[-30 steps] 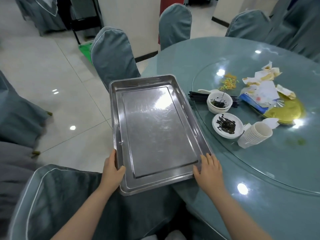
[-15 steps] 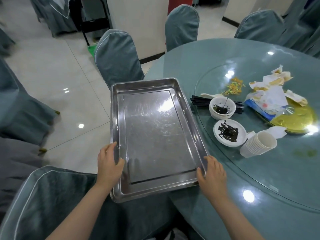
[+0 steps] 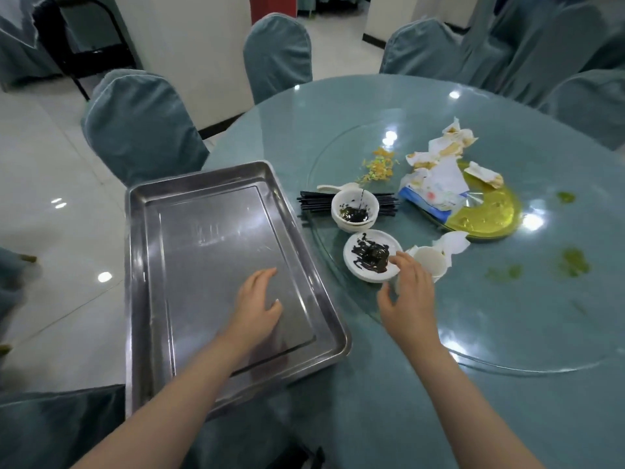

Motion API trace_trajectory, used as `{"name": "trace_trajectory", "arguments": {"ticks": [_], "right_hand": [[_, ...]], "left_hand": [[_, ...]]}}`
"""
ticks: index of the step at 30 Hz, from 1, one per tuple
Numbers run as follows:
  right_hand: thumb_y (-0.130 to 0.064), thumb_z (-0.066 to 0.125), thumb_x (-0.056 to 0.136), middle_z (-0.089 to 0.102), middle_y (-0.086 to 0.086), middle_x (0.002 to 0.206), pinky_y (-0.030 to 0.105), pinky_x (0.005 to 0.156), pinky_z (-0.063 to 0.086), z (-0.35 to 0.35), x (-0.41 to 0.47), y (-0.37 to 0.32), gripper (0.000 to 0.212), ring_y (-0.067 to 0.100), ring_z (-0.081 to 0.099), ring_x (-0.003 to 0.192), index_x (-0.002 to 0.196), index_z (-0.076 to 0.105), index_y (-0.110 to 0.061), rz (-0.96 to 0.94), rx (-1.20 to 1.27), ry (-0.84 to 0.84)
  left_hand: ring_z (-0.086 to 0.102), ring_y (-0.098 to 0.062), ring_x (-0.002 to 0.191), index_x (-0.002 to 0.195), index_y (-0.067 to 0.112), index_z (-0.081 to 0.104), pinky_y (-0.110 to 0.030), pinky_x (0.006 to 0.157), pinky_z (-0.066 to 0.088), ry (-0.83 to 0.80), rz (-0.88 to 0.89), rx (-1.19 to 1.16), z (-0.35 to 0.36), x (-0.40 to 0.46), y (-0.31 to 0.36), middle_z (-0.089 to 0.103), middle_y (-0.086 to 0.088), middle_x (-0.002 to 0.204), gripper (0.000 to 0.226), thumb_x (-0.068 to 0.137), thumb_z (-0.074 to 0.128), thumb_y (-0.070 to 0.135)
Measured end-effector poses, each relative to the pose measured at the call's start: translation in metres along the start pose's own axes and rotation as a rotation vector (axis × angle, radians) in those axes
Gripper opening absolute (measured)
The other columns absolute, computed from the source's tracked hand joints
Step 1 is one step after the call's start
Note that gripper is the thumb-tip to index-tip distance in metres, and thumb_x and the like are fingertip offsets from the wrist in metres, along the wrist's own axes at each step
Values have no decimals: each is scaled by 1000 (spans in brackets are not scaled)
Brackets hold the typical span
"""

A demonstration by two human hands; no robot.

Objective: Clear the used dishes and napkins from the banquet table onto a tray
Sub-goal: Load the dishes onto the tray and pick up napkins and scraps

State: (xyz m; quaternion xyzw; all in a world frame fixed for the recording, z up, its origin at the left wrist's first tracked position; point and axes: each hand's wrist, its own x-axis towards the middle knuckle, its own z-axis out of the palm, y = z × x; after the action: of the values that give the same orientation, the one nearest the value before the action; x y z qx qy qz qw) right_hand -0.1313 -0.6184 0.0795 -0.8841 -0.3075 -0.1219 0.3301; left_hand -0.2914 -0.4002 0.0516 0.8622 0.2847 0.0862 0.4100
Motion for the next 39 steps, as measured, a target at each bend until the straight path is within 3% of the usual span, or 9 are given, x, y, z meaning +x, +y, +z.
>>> {"name": "trace_trajectory", "arguments": {"ticks": [3,7,12,16,19,25,29,35,39], "right_hand": [[-12,62,81,53,15,133,48,109,34,-17,17,25,44,34,45,126,123,54,-2,48,-68,24],[-39,55,83,45,19,140,48,113,29,-22,33,61,62,36,37,134,132,47,-3,152,-123,-66],[-33,74,81,27,11,153,37,113,28,-20,35,79,76,24,25,142,144,34,-16,318,40,-221],[-27,73,82,33,1,147,27,95,35,-20,33,79,72,11,36,127,143,34,-25,354,109,-205],[-24,72,82,37,0,143,24,94,32,-22,34,79,69,11,36,126,141,36,-27,367,163,-188],[-25,74,82,46,0,141,34,105,40,-28,31,83,69,17,45,129,141,39,-24,601,380,-90],[-33,76,77,52,-6,131,47,93,53,-30,22,78,66,18,57,116,134,44,-34,714,603,-88],[-17,70,87,57,-8,117,36,76,60,-29,16,50,48,11,62,101,130,50,-27,743,829,-203],[-17,70,87,61,-4,116,32,69,59,-17,15,27,46,15,65,99,128,53,-25,718,859,-350]], "left_hand": [[30,-20,138,144,16,38,-32,115,22,-103,70,21,30,17,29,35,-4,148,63,84,56,17],[26,-15,139,148,18,31,-27,115,18,-225,134,27,64,35,63,31,0,150,64,90,57,11],[32,-16,137,148,17,31,-22,111,23,-316,150,28,92,39,83,32,-1,149,64,89,56,13],[30,-13,138,148,18,31,-22,111,23,-363,155,27,105,37,86,32,0,149,64,89,57,14],[29,-12,139,148,20,29,-21,110,24,-394,145,28,110,37,86,31,3,150,66,89,56,16],[32,-12,137,148,23,28,-18,106,23,-411,173,28,116,41,89,32,3,150,68,88,59,19],[30,-10,136,147,24,29,-15,106,19,-386,229,6,119,41,91,31,7,150,70,88,66,28],[33,-9,135,148,25,26,-33,114,29,-380,280,-49,114,37,91,33,8,149,85,79,73,44],[28,-7,139,152,28,14,-30,115,27,-334,217,-79,99,29,83,27,9,154,97,78,72,50]]}}
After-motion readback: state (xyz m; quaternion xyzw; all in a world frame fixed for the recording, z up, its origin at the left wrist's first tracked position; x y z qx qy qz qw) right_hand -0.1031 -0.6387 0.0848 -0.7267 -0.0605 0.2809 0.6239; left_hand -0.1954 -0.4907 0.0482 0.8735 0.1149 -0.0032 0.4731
